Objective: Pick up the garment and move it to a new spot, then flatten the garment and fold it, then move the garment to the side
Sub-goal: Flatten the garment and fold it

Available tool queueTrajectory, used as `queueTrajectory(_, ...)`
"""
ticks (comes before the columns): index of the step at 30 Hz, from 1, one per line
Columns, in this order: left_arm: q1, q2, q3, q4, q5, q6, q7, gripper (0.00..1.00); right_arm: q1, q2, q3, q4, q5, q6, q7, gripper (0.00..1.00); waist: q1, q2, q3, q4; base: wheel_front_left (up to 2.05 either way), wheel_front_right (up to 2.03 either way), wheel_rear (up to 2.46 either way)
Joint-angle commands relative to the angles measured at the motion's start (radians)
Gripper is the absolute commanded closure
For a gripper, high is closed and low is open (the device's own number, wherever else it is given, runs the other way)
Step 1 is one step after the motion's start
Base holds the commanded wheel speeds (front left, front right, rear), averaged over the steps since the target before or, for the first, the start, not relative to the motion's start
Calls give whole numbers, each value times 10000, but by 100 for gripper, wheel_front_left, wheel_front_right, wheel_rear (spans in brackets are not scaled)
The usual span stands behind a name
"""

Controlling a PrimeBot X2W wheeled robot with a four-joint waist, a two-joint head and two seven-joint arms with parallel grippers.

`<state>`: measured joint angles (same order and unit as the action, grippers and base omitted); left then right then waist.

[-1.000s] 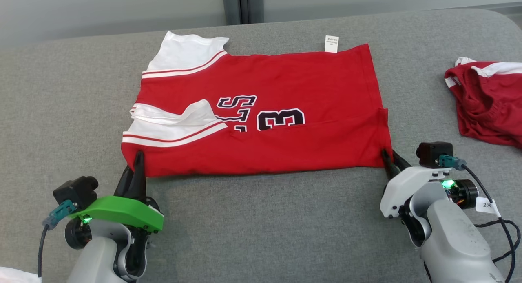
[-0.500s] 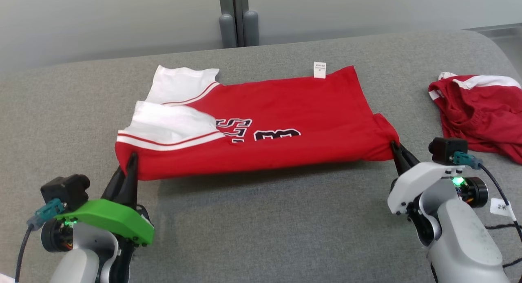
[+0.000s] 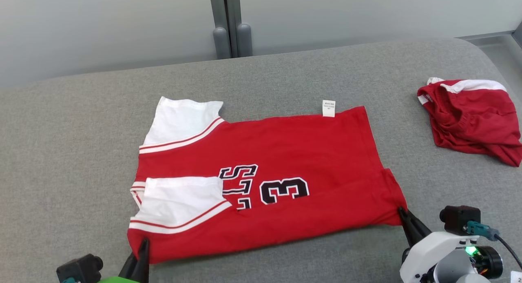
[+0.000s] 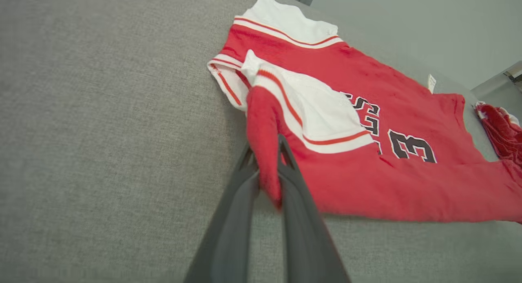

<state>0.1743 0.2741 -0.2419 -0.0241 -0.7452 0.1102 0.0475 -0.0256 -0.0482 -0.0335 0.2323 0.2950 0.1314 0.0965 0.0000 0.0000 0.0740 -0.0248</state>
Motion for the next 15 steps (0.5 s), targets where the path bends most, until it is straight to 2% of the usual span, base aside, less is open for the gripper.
queueTrajectory(1,159,-3,23,112,-71,22,-72,100,253,-48,-53,-131,84,-17,29,100,0,0,-15,15,0,0,0)
queueTrajectory(5,206,-80,57,658,-154,-12,-204,100,586,-49,-148,-187,-120,-17,56,100,0,0,-75,32,0,0,0)
queueTrajectory(6,164,-109,61,824,-169,-41,-262,100,640,-51,-178,-168,-208,-17,65,90,0,0,-96,32,0,0,0)
queueTrajectory(7,126,-106,58,938,-141,-48,-300,71,677,-51,-186,-163,-232,-17,74,69,0,0,-117,34,0,0,0)
queueTrajectory(8,78,-103,57,1064,-90,-67,-364,40,720,-51,-188,-170,-236,-17,83,56,0,0,-141,37,0,0,0)
queueTrajectory(9,46,-102,39,1146,-40,-67,-407,0,760,-51,-189,-182,-223,-17,82,0,0,0,-161,39,0,0,0)
queueTrajectory(15,-229,142,-74,1260,364,-105,-601,0,1060,-43,-311,-426,-487,-17,145,0,0,0,-263,60,0,0,0)
